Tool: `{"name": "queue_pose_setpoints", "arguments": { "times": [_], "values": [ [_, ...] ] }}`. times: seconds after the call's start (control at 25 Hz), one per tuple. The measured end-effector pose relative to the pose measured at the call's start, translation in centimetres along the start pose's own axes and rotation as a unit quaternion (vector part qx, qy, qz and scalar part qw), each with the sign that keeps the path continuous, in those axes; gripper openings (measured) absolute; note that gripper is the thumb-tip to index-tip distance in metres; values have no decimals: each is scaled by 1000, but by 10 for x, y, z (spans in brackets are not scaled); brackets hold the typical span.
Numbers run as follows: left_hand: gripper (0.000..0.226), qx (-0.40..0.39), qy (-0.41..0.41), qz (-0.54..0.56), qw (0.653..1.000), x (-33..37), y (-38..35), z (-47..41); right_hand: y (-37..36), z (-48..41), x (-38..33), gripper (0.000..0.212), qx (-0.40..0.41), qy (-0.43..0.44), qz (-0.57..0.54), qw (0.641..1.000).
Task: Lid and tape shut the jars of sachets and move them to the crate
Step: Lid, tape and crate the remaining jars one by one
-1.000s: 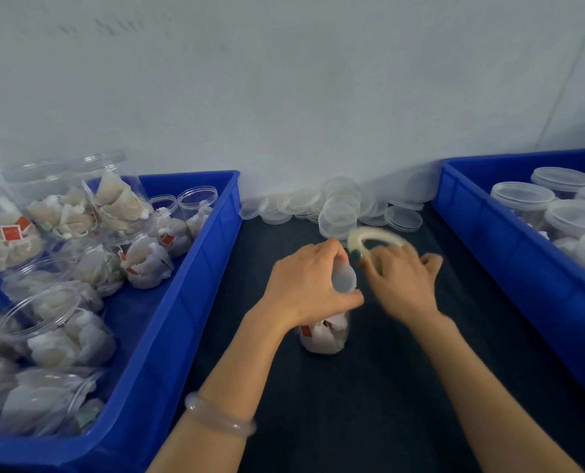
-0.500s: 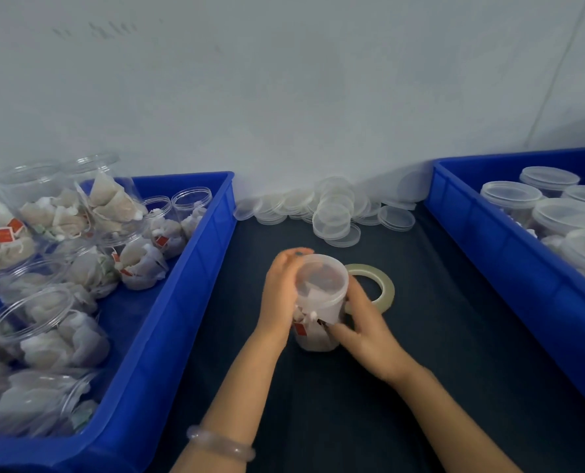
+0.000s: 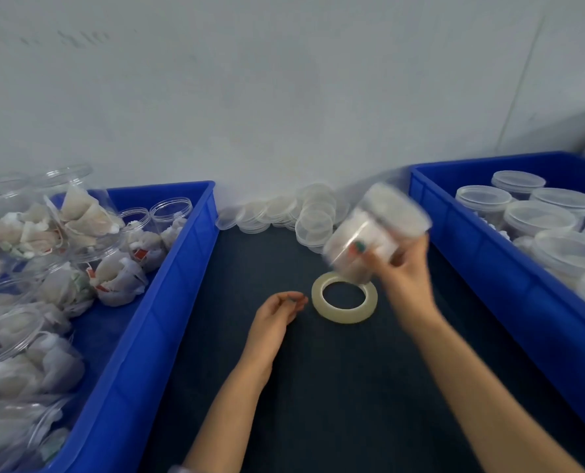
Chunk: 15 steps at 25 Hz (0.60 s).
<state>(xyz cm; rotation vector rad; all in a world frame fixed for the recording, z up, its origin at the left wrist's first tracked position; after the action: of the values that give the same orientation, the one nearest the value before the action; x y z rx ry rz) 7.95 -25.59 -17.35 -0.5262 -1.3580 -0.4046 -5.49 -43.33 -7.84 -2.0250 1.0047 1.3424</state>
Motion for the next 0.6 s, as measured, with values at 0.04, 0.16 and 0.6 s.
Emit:
{"name": "queue_pose_setpoints", "arguments": {
  "times": [0.04,0.16,0.6],
  "values": [
    [22,-5,-2,-2,1000,0,0,1,28,-20,-9,75,61,2,-1,998],
    [20,-7,-5,-2,1000,0,-1,0,104,-67,-15,90,192,-32,3,981],
    [20,-13,-8,-8,1000,-2,2,-1,190,-93,-7,102,246,-185,257,916]
  ]
}}
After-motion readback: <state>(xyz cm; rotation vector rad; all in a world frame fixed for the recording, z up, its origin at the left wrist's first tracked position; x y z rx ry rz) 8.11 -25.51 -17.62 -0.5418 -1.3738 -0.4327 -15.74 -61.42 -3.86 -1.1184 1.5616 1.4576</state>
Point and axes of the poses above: each hand's wrist, its own z-axis away from the middle knuckle, its own y-axis out of the back of the hand, x = y × z, the point moved 10 cm from there along -z, towards the middle knuckle, and after that the axes turned 7 degrees about z, right-handed, at the moved point
